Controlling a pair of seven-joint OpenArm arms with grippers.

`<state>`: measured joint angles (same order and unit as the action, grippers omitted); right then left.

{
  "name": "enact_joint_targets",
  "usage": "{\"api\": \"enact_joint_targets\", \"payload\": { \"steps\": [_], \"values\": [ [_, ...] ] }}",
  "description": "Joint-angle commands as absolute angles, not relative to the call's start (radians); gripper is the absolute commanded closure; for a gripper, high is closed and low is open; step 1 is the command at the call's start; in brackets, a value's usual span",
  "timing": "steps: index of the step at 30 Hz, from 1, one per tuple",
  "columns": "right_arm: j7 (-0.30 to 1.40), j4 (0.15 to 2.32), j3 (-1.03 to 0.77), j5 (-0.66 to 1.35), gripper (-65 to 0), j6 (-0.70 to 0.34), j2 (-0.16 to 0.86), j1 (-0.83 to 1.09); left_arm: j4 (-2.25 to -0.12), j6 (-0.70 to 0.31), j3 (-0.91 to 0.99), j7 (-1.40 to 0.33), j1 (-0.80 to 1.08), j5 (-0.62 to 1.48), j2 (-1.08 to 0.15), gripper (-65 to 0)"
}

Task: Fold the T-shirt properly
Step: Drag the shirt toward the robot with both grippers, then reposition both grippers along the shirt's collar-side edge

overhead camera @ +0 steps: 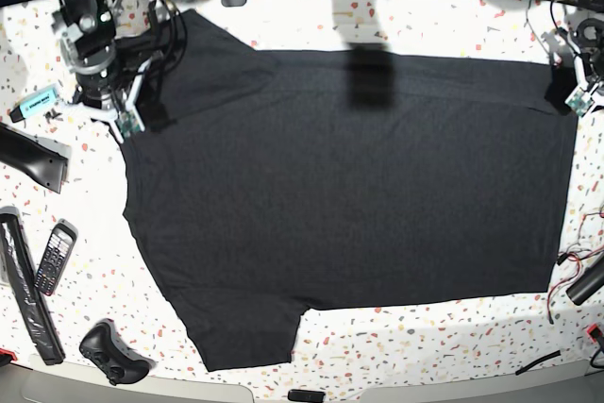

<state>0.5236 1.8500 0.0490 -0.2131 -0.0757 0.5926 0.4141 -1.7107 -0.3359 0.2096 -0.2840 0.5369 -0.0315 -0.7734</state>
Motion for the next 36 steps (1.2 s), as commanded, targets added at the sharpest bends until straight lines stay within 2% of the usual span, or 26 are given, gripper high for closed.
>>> {"api": "enact_joint_targets", "payload": {
  "steps": [1,9,18,36],
  "values": [
    [0.505,1.861,0.042,-0.227,0.0,-0.064,0.606,0.398,-1.711,-0.324,0.222,-0.275,0.522,-0.024,-0.793,0.0],
    [0.505,1.779,0.042,-0.224,0.0,-0.064,0.606,0.343,-1.623,-0.383,0.221,-0.271,0.429,-0.017,-0.747,0.0],
    [0.505,1.740,0.042,-0.223,0.0,-0.070,0.574,0.274,-1.544,-0.387,0.220,-0.230,0.363,-0.018,-0.723,0.0],
    [0.505,1.739,0.042,-0.224,0.0,-0.091,0.559,0.241,-1.543,-0.386,0.220,-0.200,0.343,-0.017,-0.723,0.0]
  ]
}}
